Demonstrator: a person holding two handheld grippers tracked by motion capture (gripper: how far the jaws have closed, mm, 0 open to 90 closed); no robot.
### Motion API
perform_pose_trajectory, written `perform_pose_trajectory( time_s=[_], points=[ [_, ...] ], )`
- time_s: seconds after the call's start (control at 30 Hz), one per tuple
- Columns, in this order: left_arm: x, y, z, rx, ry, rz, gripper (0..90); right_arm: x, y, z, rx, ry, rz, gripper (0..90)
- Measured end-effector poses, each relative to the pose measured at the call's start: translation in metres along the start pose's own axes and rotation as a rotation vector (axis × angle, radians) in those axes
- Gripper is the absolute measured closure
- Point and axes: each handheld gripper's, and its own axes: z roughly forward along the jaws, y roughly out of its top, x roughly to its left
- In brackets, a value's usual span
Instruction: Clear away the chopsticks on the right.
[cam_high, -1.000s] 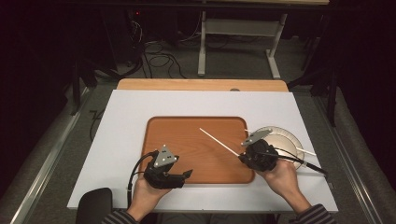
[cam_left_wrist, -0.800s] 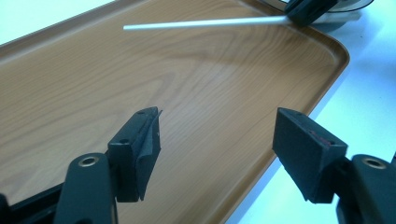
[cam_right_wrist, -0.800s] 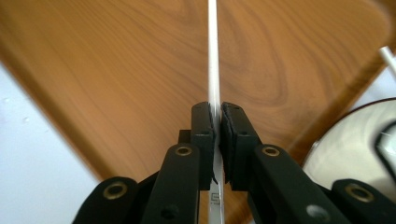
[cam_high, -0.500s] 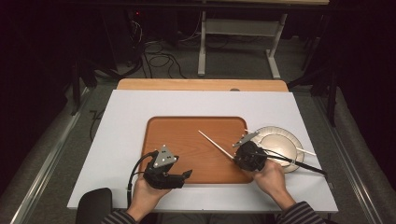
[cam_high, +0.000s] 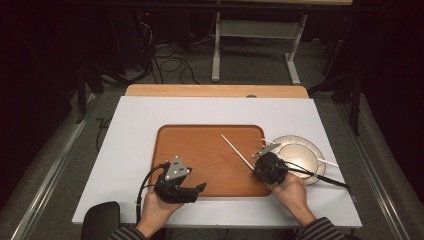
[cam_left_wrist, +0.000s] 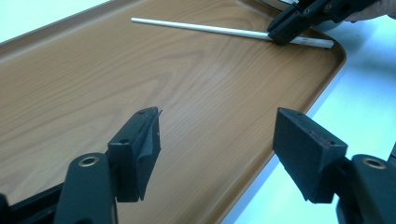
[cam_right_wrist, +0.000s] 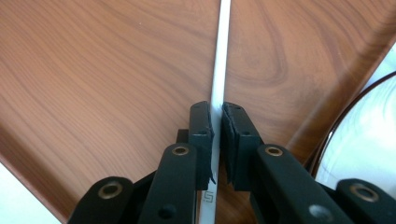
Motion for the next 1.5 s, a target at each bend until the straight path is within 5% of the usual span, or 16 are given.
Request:
perform_pose_trajectory(
  time_s=[0.63,1.17,1.5],
  points=[
    [-0.001,0.0,-0.001,-0.004,-0.004,0.002,32.4,-0.001,-0.003,-0.001,0.01,-0.063,0.03,81.9],
    [-0.001,0.0,0.0,0.001,-0.002,0.005,32.4,-0.001,-0.003,-0.003,0.007,-0.055,0.035,76.2],
    [-0.001,0.0,0.0,0.001,0.003,0.003,32.4,-0.004,-0.003,-0.025,-0.071,0.007,0.039,68.5]
  ],
)
